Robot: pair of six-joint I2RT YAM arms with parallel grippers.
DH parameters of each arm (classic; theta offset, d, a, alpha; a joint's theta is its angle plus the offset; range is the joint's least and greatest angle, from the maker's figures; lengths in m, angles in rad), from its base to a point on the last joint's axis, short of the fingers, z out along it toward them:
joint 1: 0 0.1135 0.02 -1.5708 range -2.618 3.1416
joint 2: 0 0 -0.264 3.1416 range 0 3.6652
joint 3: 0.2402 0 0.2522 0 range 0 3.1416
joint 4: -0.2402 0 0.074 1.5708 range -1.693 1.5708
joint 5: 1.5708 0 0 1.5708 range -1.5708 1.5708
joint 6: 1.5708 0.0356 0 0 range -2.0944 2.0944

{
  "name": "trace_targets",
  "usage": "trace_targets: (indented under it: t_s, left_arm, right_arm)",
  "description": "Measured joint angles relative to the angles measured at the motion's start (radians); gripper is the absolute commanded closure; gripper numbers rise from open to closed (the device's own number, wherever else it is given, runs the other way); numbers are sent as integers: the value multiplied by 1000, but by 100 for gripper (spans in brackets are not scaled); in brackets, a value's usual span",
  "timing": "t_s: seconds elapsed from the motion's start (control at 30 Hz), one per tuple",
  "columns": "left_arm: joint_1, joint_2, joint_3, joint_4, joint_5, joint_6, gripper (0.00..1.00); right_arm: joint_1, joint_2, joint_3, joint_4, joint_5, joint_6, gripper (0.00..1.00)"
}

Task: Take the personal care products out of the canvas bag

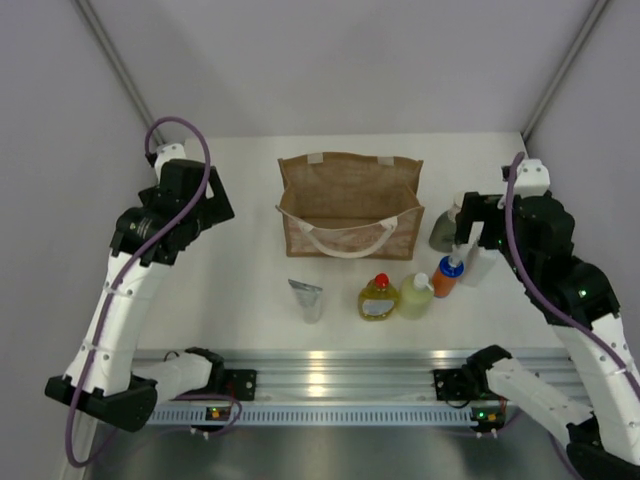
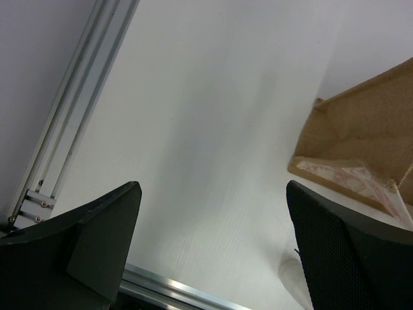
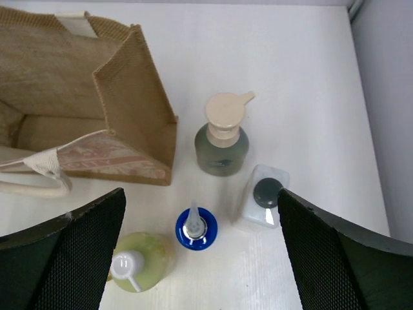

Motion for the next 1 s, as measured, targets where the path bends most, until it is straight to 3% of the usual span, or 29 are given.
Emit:
trace_targets:
  t_s: [0.53,1.0]
  left_arm:
    - [-2,-214,-196,2,-51,44,1]
    - [-4,-268,-232,0,-45,43,1]
  right_arm:
    - [-23,-151,193,-298,142,-10,1]
    - [-23,-251,192,-341,174,-6,0]
